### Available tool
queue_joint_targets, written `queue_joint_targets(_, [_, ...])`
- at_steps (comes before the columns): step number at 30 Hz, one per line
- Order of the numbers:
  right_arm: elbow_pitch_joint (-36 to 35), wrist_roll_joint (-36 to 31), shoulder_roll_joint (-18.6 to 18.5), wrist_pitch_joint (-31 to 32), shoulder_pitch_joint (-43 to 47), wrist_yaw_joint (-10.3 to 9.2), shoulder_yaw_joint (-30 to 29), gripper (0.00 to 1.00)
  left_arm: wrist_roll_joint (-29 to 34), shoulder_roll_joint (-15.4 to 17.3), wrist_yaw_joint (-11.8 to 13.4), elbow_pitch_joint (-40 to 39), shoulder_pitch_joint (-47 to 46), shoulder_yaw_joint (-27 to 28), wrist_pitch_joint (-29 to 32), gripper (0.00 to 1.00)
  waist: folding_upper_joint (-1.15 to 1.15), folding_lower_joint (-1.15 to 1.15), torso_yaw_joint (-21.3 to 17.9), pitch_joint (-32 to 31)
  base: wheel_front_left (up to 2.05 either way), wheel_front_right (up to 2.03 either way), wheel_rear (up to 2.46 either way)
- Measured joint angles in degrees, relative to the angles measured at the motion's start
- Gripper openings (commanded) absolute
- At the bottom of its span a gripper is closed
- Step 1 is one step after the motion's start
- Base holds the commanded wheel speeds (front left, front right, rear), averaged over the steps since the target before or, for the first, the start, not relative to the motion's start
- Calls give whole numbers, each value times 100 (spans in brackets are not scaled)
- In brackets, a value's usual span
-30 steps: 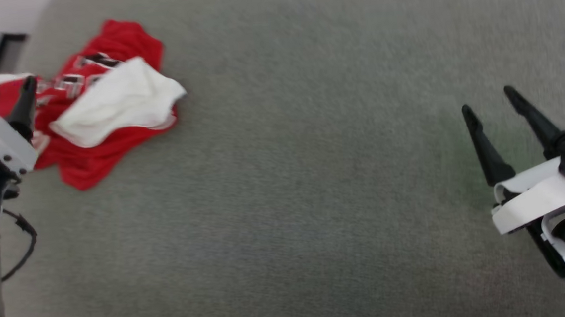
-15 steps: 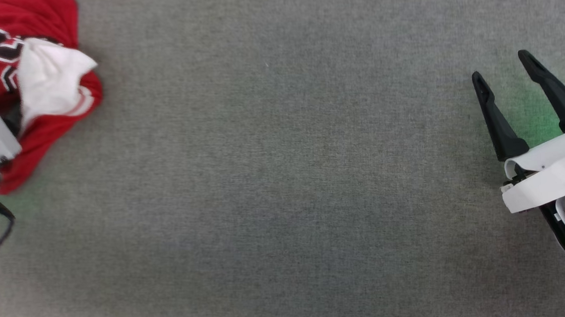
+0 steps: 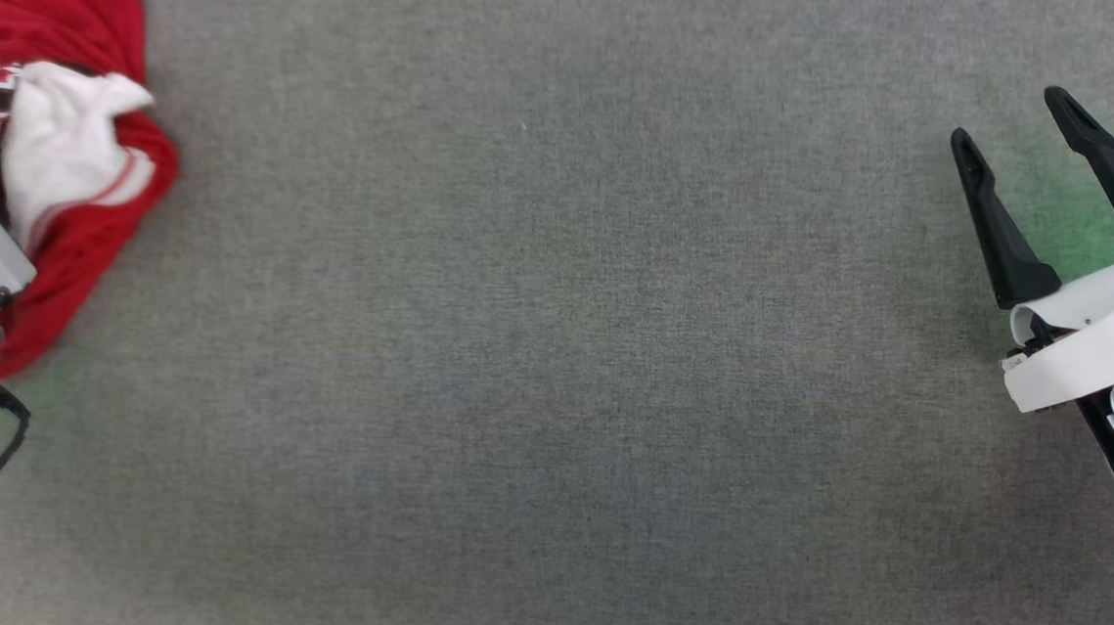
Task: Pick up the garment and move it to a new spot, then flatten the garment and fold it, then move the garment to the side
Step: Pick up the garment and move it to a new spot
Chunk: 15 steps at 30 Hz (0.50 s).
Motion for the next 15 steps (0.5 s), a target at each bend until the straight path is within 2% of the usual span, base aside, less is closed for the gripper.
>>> queue_joint_targets(4, [98,48,68,-85,76,0,-103,100,9,38,0,-149,18,-211,-281,0,0,0,65,-204,0,0,0])
queue_joint_targets(9, [280,111,126,-211,260,0,-121,100,77,314,0,-505,16,-456,-711,0,0,0,155,-547,0,0,0])
queue_joint_targets(15, [528,193,254,-359,452,0,-69,100,78,619,0,-958,16,-687,-922,0,0,0,247,-1039,0,0,0])
